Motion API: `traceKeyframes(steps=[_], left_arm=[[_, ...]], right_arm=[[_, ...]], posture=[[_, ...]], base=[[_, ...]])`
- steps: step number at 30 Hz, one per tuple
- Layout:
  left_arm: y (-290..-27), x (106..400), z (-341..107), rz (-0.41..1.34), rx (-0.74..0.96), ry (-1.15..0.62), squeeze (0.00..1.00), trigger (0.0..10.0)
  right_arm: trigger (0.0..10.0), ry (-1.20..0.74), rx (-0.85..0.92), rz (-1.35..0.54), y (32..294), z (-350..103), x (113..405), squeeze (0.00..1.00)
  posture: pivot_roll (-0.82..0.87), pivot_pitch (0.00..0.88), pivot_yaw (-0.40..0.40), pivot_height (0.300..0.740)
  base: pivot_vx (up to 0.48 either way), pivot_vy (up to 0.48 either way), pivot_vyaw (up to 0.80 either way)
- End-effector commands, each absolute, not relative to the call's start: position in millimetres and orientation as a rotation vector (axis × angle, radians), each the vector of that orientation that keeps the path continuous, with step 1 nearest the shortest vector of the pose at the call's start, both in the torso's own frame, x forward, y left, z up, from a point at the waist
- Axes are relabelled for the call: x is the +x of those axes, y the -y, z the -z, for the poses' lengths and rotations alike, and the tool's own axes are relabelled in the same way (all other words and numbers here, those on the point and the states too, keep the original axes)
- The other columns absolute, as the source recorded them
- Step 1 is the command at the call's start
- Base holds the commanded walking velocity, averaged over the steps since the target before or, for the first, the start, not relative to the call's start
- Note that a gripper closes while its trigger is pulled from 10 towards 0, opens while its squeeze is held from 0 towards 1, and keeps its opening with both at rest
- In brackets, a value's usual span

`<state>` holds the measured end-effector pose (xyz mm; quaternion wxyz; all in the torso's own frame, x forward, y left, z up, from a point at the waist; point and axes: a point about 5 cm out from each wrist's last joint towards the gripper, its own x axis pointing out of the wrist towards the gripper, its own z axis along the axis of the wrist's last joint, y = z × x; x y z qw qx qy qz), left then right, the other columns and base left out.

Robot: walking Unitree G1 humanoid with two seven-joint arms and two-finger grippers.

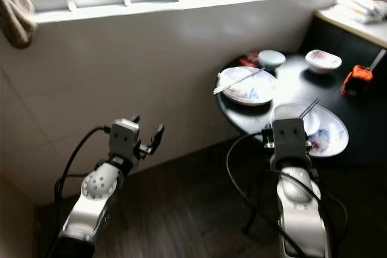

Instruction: Kitchen organization

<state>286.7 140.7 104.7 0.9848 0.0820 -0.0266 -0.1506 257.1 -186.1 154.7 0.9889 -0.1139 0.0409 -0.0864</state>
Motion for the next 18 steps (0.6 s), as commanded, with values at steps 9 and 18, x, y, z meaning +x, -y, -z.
traceKeyframes(steps=[9,18], left_arm=[[-139,287,-108,0.304,0.16,0.072,0.0,10.0],[-138,287,-107,0.305,0.158,0.069,0.0,10.0]], right_arm=[[10.0,-0.062,0.034,0.205,192,-160,260,0.0],[10.0,0.046,0.414,0.189,197,-176,260,0.0]], posture=[[-0.12,0.0,-0.062,0.74],[-0.12,0.0,-0.063,0.74]], base=[[0.0,0.0,-0.8],[0.0,0.0,-0.08]])
